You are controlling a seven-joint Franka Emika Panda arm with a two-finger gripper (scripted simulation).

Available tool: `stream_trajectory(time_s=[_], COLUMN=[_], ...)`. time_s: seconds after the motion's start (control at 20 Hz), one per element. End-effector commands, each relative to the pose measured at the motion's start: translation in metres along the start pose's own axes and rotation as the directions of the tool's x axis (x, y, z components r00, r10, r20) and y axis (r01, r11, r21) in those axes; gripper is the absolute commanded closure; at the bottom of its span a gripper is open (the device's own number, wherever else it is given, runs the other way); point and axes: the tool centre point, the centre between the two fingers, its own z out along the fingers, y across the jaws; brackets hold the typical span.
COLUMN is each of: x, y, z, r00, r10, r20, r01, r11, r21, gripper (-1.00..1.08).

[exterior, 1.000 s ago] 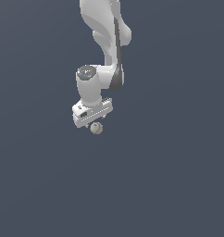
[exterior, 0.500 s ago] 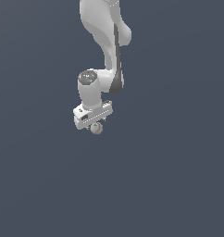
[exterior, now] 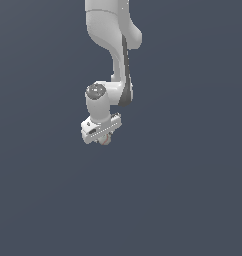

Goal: Pick up the object and move it to a goal position.

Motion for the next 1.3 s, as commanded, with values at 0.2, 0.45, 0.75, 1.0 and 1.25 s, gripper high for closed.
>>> stream_trajectory(time_s=[0.2, 0.45, 0.75, 1.0, 1.25], x=[0.0, 0.0, 0.008, 0.028, 0.06], y=[0.0, 0.001, -0.008, -0.029, -0.063], z=[0.001, 0.0, 0.0, 0.0, -0.001], r00=[1.0, 1.0, 1.0, 1.0, 1.0], r10=[-0.001, 0.001, 0.001, 0.001, 0.0], r20=[0.0, -0.001, -0.001, -0.001, -0.001], r01=[0.001, -0.001, -0.001, -0.001, 0.0], r11=[1.0, 1.0, 1.0, 1.0, 1.0], r21=[0.0, -0.001, -0.001, -0.001, -0.001], gripper=[1.08, 1.08, 1.08, 1.08, 1.08])
